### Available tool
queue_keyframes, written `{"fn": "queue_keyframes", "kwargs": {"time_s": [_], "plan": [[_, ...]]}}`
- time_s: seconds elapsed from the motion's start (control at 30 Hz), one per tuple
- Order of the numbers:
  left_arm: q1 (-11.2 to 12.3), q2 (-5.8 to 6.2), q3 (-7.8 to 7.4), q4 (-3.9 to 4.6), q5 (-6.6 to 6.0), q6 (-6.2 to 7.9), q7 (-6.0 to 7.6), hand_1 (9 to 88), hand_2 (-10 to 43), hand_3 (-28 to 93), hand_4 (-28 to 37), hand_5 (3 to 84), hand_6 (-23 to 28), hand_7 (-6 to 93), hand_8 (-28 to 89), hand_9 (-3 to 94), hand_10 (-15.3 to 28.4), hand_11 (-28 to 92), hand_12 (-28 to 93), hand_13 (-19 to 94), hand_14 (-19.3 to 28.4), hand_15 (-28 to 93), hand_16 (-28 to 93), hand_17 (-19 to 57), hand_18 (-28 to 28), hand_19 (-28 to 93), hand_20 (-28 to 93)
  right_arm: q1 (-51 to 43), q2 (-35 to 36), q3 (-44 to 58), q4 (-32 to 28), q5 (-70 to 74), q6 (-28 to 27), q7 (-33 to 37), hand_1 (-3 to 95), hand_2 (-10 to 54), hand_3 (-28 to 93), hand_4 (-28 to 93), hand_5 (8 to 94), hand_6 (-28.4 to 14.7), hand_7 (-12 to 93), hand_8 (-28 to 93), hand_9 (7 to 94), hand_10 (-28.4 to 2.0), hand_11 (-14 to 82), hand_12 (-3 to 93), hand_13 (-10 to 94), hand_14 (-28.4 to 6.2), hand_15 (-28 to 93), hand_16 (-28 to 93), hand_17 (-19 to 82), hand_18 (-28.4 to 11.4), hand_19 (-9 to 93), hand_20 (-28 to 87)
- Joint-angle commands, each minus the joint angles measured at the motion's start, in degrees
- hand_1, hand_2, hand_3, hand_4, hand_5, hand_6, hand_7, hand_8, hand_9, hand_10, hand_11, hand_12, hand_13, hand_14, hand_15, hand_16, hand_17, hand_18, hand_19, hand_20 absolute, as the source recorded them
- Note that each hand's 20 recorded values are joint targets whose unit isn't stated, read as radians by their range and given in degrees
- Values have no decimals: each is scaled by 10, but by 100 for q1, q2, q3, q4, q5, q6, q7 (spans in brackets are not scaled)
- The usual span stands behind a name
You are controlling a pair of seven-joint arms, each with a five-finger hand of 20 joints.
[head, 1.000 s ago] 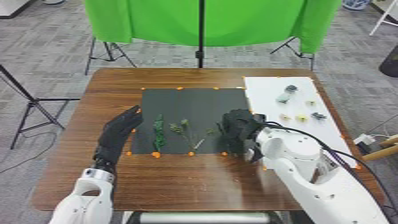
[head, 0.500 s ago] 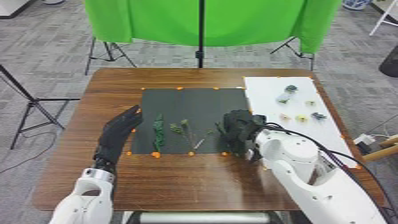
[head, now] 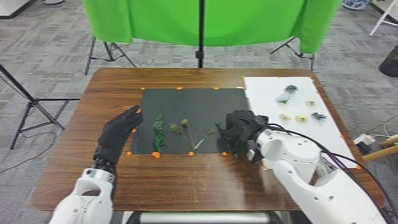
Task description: Arrange flowers
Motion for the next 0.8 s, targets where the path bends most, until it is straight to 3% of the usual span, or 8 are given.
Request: {"fn": "queue_keyframes", "kwargs": {"time_s": [0.03,0.4,0.5,0.63,0.67,0.77,0.8], "plan": [[155,-125,107,134,22,-66,-71,214,-69,669,-198,422,30,61,-49,414,107,83,155,311,146,84,45,25,114,8,174,-49,-20,64,-25,69,10,107,401,154,490,-182,844,18,364,-67,891,-111,494,263,871,-71,718,349,625,-166,932,668],[139,-123,131,144,32,-102,-98,214,-69,670,-199,422,29,61,-49,414,107,83,155,311,146,84,45,25,114,8,174,-181,-265,525,-182,1353,915,827,366,174,501,-163,833,10,269,-75,891,-114,487,269,871,-73,715,349,626,-171,932,669],[146,-116,127,138,26,-98,-105,214,-68,670,-199,422,29,61,-49,413,107,83,156,311,146,84,45,25,114,8,174,-273,-284,807,-325,1819,1603,1057,354,170,506,-157,810,4,246,-77,883,-116,488,271,868,-72,715,350,626,-170,932,667],[142,-111,131,132,32,-99,-95,214,-67,668,-199,423,30,61,-49,414,107,83,156,312,146,84,45,25,114,8,174,-392,-124,1126,-473,1874,2677,1365,362,100,524,-136,766,-8,227,-66,849,-132,418,269,847,-65,687,348,601,-158,932,639],[141,-112,128,134,31,-99,-83,214,-67,669,-198,423,30,61,-49,414,107,83,156,312,146,84,45,25,114,8,174,-417,-82,1264,-501,1642,2578,1428,368,73,536,-128,748,-9,222,-65,835,-137,367,269,841,-65,682,350,596,-155,932,634],[144,-98,120,130,28,-77,-75,214,-68,669,-198,423,30,61,-49,414,107,83,155,312,146,84,45,25,114,8,174,-381,64,1606,-493,1021,1598,1571,387,21,554,-122,696,-8,209,-52,791,-141,281,265,812,-69,683,354,586,-150,932,630],[139,-98,124,133,31,-81,-73,214,-68,669,-198,423,30,61,-49,414,107,83,155,312,146,84,45,25,114,8,173,-405,119,1691,-469,892,1406,1540,404,-5,555,-121,662,-5,189,7,757,-146,246,261,796,-74,683,353,576,-149,932,628]]}}
